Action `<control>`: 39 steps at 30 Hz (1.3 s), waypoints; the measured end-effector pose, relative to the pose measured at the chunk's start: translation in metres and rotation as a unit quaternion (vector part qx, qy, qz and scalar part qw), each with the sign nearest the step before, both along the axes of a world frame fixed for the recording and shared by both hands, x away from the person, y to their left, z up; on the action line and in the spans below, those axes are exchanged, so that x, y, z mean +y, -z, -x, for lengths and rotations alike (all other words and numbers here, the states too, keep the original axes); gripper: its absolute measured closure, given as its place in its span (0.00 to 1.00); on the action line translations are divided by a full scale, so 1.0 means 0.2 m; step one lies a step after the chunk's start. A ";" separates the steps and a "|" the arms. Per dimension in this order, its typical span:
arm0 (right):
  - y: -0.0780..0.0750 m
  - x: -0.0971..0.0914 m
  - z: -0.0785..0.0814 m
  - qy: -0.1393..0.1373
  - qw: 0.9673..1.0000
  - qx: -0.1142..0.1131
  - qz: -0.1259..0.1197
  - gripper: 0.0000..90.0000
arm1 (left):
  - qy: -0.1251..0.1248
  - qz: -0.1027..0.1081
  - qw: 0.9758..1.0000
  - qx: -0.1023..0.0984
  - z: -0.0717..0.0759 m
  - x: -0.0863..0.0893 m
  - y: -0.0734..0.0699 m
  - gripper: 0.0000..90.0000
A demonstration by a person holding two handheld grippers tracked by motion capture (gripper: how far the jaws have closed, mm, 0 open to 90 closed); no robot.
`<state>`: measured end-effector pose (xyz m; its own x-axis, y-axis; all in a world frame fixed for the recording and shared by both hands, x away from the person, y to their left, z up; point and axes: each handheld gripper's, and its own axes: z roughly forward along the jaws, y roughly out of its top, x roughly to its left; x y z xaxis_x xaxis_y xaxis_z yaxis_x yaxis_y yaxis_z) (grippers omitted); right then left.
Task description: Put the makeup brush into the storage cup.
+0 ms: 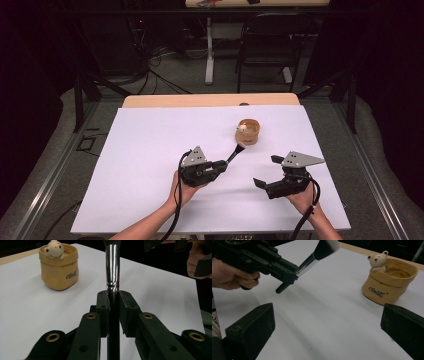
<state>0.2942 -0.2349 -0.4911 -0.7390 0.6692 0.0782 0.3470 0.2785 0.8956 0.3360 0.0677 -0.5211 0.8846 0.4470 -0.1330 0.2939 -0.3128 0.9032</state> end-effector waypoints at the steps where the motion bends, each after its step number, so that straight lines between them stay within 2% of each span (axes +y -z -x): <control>1: 0.00 0.00 0.00 0.001 1.000 0.003 0.001 0.00 | 0.002 0.002 1.000 0.001 0.00 -0.01 0.01 0.88; 13: 0.00 0.03 -0.02 -0.002 1.000 0.014 -0.009 0.00 | 0.009 0.033 0.999 0.003 0.01 -0.08 0.04 0.88; 16: -0.01 0.05 -0.03 -0.004 1.000 0.016 -0.012 0.00 | 0.014 0.031 0.999 -0.002 0.02 -0.10 0.04 0.88; 22: -0.01 0.09 -0.06 -0.003 0.999 0.028 -0.024 0.00 | 0.016 0.040 0.999 -0.006 0.03 -0.13 0.05 0.88; 24: -0.01 0.10 -0.08 0.004 0.999 0.036 -0.028 0.06 | 0.017 0.039 0.999 -0.008 0.03 -0.14 0.05 0.88; 31: 0.00 0.11 -0.13 0.030 0.996 0.043 -0.071 0.32 | 0.020 0.045 0.999 -0.012 0.04 -0.17 0.05 0.88; 34: 0.00 0.11 -0.12 0.043 0.995 0.042 -0.075 0.41 | 0.016 0.049 0.999 -0.018 0.04 -0.18 0.06 0.88; 39: 0.00 0.12 -0.11 0.042 0.995 0.035 -0.082 0.53 | 0.017 0.044 0.999 -0.020 0.05 -0.21 0.06 0.88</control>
